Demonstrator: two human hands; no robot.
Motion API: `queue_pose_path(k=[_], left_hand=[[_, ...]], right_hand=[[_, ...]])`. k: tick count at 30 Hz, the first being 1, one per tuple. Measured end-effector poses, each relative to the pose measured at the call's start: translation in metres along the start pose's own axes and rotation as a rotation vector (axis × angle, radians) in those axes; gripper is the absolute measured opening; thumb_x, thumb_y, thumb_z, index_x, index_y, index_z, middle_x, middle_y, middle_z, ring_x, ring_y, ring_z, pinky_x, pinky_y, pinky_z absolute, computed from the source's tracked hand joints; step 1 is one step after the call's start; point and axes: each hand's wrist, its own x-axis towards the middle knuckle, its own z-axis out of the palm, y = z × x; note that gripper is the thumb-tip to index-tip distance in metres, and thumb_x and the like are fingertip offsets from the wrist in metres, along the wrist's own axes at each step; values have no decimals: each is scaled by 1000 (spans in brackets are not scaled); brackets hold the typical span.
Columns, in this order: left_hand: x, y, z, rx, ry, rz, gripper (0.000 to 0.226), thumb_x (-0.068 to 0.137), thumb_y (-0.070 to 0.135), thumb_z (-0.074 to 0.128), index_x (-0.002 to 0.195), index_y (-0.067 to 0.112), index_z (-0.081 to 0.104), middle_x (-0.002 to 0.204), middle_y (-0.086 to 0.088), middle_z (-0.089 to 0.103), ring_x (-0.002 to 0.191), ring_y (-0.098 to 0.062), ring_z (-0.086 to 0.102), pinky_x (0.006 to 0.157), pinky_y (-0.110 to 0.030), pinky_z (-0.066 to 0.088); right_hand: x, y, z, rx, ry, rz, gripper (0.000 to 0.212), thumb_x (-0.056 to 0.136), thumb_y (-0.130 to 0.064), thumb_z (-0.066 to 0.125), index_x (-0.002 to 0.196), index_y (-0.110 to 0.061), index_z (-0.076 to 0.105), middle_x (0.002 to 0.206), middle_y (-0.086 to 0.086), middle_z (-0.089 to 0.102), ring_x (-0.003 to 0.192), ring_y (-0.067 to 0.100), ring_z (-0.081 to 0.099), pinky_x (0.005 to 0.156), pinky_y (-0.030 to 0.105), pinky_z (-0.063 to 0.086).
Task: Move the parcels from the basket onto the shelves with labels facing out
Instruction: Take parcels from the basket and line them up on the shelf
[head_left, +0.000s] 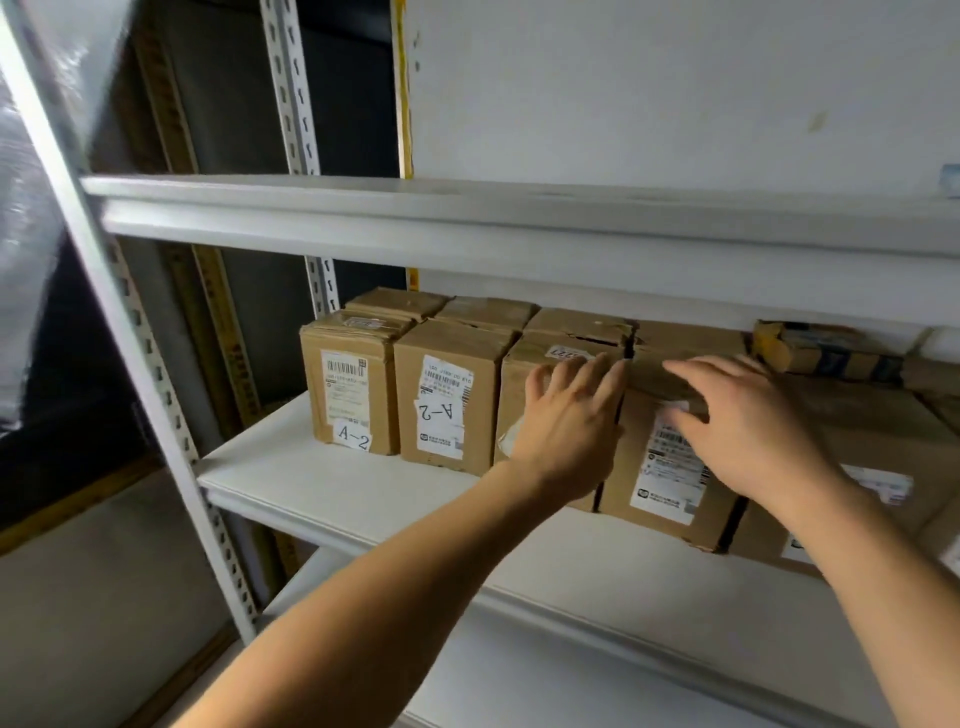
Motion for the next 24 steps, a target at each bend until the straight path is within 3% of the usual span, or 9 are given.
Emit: queue_pose_path(k=[3, 7, 12, 14, 17, 20, 24], left_hand=[[-10, -34, -24, -49, 109, -20, 66, 100, 35, 64, 159, 19, 37, 164, -8, 39, 151, -30, 35, 123, -50, 30], [-33, -107, -55, 29, 202, -245, 61, 102, 38, 59, 158, 21, 41, 165, -7, 39, 152, -29, 32, 123, -47, 30], [-65, -183, -82, 125, 208, -428, 63, 100, 33, 67, 156, 18, 43, 163, -12, 40, 151, -38, 35, 120, -60, 36], [-72, -209, -85, 188, 124, -473, 70, 101, 38, 66, 161, 25, 33, 170, -11, 28, 156, -39, 24, 122, -62, 31], [-68, -250, -84, 244, 5, -488, 76, 101, 50, 62, 164, 34, 23, 174, -7, 18, 159, -40, 11, 125, -67, 19], [-59, -276, -81, 171, -57, -452, 71, 98, 53, 65, 160, 38, 35, 169, -4, 27, 156, -45, 12, 123, -72, 17], [-59, -287, -66, 73, 56, -353, 60, 93, 42, 75, 149, 30, 56, 155, -2, 49, 145, -41, 28, 121, -56, 27]], right_hand=[[17, -41, 6, 83, -1, -91, 57, 98, -32, 71, 152, -24, 54, 153, -1, 55, 141, 24, 47, 116, 43, 39], [50, -95, 29, 128, -7, -283, 56, 97, -37, 73, 149, -24, 57, 150, -2, 57, 139, 21, 48, 117, 41, 39], [80, -158, 72, 81, -69, -372, 55, 98, -38, 72, 148, -19, 59, 149, 1, 59, 137, 25, 48, 117, 42, 39], [85, -174, 90, 46, -112, -357, 56, 97, -38, 73, 146, -17, 60, 146, 5, 60, 135, 28, 48, 115, 45, 42], [90, -189, 108, -14, -61, -328, 52, 97, -39, 72, 142, -14, 62, 140, 8, 63, 130, 31, 50, 110, 47, 45], [96, -192, 115, -82, 43, -295, 43, 100, -40, 68, 135, -14, 68, 132, 7, 66, 123, 30, 53, 102, 43, 46], [99, -192, 120, -75, 58, -241, 42, 97, -41, 72, 130, -14, 72, 126, 7, 69, 117, 30, 54, 97, 43, 47]])
